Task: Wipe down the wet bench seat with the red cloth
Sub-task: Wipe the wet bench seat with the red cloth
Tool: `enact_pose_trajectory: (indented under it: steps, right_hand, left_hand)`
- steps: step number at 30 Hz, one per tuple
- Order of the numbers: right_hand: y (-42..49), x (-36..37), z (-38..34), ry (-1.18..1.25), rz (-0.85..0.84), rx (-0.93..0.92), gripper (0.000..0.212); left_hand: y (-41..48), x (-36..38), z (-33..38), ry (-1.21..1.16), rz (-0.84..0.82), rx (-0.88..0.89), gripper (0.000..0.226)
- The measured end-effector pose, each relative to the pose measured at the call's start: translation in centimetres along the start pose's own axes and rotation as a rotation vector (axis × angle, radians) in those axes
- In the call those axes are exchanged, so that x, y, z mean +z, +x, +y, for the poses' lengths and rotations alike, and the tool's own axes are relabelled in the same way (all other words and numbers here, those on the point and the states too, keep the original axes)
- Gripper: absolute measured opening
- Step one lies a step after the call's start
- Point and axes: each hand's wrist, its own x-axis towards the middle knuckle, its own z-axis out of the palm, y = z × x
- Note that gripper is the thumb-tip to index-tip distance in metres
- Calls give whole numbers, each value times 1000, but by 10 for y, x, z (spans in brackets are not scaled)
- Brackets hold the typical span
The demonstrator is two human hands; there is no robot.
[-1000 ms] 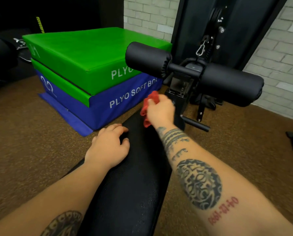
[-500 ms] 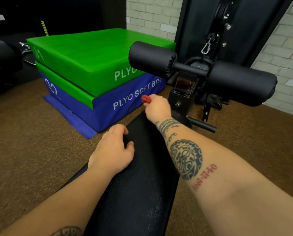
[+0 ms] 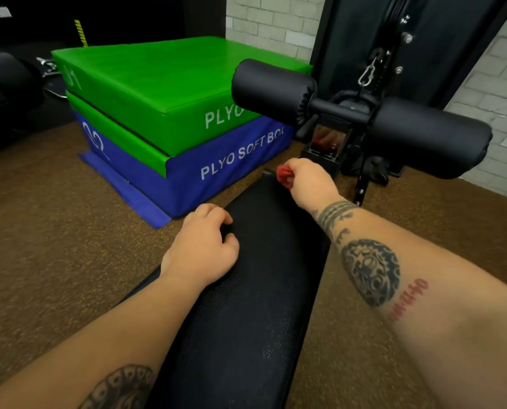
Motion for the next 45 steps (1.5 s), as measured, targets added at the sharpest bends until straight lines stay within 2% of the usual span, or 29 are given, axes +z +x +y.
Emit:
enact_pose_trajectory:
  steps: [3, 6, 7, 9, 11, 12, 15, 18, 20, 23, 25, 27, 30, 32, 34, 36, 38, 41, 45]
  right_hand:
    - [-14, -12, 24, -233, 19, -56, 26]
    - [-27, -27, 59, -383, 43, 118, 26]
    - [-31, -28, 66, -372, 47, 152, 27]
    - [-29, -25, 63, -158, 49, 134, 31]
    - [-29, -23, 50, 85, -66, 115, 42]
    - [-31, -20, 46, 115, -88, 102, 46]
    - [-59, -26, 46, 18, -5, 3, 43]
    - [-105, -52, 48, 90, -99, -206, 39]
    - [-140, -69, 38, 121, -211, -340, 44]
    - [-174, -89, 25, 147, -416, -330, 42]
    - [-179, -99, 16, 193, -463, -263, 35]
    - [-171, -98, 2, 302, -297, -203, 29]
    - [-133, -68, -18, 422, -6, 26, 23]
    - [-107, -44, -34, 367, 19, 111, 18]
    - [-91, -22, -56, 273, -38, 139, 19]
    - [-90, -7, -87, 187, 11, 153, 22]
    - [-96, 2, -115, 129, 50, 63, 25]
    - [-109, 15, -136, 144, -14, -118, 26]
    - [-135, 13, -145, 181, -71, -266, 24]
  left_hand:
    - [0, 1, -1, -11, 6, 3, 27]
    - [2, 2, -2, -14, 17, 14, 27]
    - [2, 2, -2, -11, 20, 17, 27]
    - [3, 3, -2, -9, 21, 18, 27]
    - [2, 3, -2, -12, 17, 18, 27]
    - [3, 3, -3, -14, 22, 19, 27]
    - [4, 3, -3, -19, 22, 33, 26]
    - [3, 2, -4, -30, 17, 35, 26]
    - [1, -1, -2, -55, 24, 33, 26]
    - [-10, -12, 6, -155, 37, -30, 26]
    - [-17, -22, 6, -196, 3, -79, 29]
    - [-26, -33, -2, -174, -25, -129, 34]
    - [-37, -49, -23, -115, -4, -249, 30]
    - [-44, -58, -37, -69, -29, -303, 17]
    - [-53, -63, -52, -43, -56, -312, 6]
    - [-60, -66, -64, -38, -63, -315, 6]
    - [-63, -68, -68, -46, -82, -337, 11]
    - [-64, -66, -70, -97, -59, -356, 12]
    - [-61, -67, -64, -412, -5, -451, 21]
